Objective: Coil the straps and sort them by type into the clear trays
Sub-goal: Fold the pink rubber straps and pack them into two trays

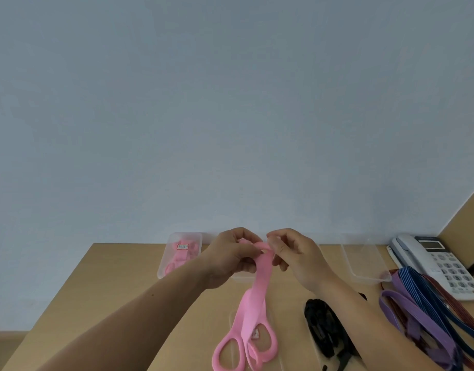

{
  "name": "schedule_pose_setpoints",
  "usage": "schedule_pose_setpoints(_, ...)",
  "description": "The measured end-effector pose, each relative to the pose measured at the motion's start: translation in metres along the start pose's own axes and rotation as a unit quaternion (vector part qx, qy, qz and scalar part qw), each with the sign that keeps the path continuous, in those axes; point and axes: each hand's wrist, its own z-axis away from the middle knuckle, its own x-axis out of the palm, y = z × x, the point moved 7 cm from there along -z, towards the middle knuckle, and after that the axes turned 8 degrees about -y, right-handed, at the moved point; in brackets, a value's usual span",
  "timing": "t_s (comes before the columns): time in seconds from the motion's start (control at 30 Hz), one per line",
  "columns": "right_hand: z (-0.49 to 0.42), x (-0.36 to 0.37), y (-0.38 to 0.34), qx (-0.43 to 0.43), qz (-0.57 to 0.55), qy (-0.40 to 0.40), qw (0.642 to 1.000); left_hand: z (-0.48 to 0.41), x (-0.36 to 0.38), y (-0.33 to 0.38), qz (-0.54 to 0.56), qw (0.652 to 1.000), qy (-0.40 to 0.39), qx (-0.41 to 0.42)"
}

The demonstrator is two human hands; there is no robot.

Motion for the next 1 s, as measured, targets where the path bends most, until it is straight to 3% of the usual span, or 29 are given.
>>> schedule_pose_setpoints(0.17, -0.001, 0.002, 0.000, 0.002, 0.016, -0.009, 1.000, 0.002, -0.003, 0.005, -0.028, 0.998, 0.033, 0.041)
schedule_pose_setpoints(0.37, 0.004, 0.003, 0.001, -0.024, 0.042, 0.015, 0.999, 0.008, 0.006, 0.004, -0.046, 0.997, -0.056, -0.016)
schedule_pose_setpoints(0.6, 0.009, 0.007, -0.015, -0.096, 0.136, 0.038, 0.985, 0.007, 0.002, 0.006, -0.048, 0.998, -0.032, -0.022)
schedule_pose_setpoints(0.73, 0.007, 0.009, -0.017, -0.104, 0.169, 0.022, 0.980, 0.009, 0.009, 0.004, -0.064, 0.995, -0.067, -0.027)
schedule_pose_setpoints(1.0, 0.008, 0.004, -0.016, -0.105, 0.142, 0.040, 0.983, 0.007, 0.008, -0.006, 0.042, 0.996, -0.057, -0.050)
